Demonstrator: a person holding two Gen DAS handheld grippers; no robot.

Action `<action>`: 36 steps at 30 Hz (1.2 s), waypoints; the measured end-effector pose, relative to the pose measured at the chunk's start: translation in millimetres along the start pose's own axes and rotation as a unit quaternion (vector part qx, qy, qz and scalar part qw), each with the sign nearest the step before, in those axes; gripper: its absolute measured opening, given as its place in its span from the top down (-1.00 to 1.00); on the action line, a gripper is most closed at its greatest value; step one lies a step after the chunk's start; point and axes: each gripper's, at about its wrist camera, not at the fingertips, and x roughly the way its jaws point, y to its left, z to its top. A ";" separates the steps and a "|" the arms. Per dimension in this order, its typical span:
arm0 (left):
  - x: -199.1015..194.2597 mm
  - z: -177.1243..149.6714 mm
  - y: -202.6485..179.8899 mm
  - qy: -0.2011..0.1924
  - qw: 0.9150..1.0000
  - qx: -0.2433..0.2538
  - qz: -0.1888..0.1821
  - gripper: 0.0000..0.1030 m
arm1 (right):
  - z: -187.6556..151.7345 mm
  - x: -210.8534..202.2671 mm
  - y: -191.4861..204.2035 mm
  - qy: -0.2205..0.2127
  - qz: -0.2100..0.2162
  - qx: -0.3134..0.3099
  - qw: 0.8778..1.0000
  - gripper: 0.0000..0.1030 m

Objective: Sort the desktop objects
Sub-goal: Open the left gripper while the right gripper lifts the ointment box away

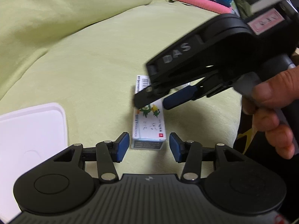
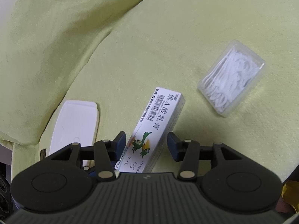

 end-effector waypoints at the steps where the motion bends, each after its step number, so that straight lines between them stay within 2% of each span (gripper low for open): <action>1: 1.3 0.3 -1.0 0.001 1.000 0.003 -0.002 -0.02 | 1.1 2.8 2.1 0.002 -0.003 -0.001 1.000 0.06; 7: 2.9 -5.0 -9.3 0.005 0.999 0.019 -0.039 -0.02 | 3.7 14.3 12.5 0.017 -0.030 -0.028 0.999 -0.02; 12: 7.3 -10.2 -13.8 0.008 0.998 0.028 -0.059 -0.03 | 2.1 22.4 26.0 0.036 -0.062 -0.098 0.993 0.01; 17: 3.7 -14.6 -7.2 0.009 0.999 0.018 -0.050 -0.03 | -2.0 24.2 32.5 0.041 -0.086 -0.150 0.984 0.27; 19: 2.2 -16.1 -4.4 0.011 0.999 0.015 -0.043 -0.03 | -3.7 24.5 33.9 0.040 -0.090 -0.159 0.982 0.30; 24: 2.1 -18.6 -0.9 0.012 0.999 0.011 -0.030 -0.23 | -6.2 17.6 31.2 0.035 -0.080 -0.161 0.983 0.34; 31: 4.3 -16.5 -5.6 0.014 0.999 0.027 -0.018 -0.23 | -10.4 -0.3 28.3 0.028 -0.051 -0.137 0.989 0.34; 36: 2.7 -12.1 -15.9 0.005 0.998 0.052 -0.019 -0.23 | -15.8 -31.3 29.0 0.015 -0.031 -0.134 0.990 0.34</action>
